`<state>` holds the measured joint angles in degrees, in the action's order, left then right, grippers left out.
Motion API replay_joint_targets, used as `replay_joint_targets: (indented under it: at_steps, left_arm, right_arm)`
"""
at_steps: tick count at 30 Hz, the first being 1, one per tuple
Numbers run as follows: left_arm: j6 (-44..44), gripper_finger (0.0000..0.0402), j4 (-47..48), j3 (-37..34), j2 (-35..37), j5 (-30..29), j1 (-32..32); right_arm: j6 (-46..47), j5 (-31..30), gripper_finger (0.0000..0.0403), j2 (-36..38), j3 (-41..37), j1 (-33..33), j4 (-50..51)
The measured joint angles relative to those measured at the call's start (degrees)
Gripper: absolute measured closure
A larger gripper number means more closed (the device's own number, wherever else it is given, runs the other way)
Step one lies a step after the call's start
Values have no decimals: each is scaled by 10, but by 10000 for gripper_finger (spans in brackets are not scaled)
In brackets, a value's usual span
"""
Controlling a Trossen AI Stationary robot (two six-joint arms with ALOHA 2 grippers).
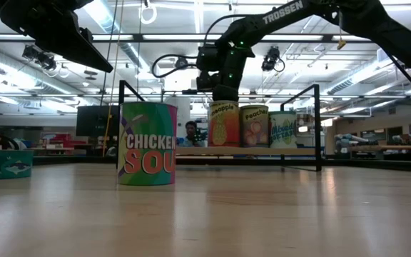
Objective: Pick and place cans onto a shelf
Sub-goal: Put the canned cherries on the shelf
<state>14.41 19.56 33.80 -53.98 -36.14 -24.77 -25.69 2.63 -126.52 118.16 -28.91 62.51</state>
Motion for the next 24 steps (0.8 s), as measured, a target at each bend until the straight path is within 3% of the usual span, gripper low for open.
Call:
replay_joint_targets:
  at_steps: [10,24]
  left_arm:
    - [0,260,0,0,0,0,0]
    - [0,260,0,0,0,0,0]
  right_arm:
    - [-13,-13,18,0,0,1,-1]
    - [-16,-14,20,1,91,10,73]
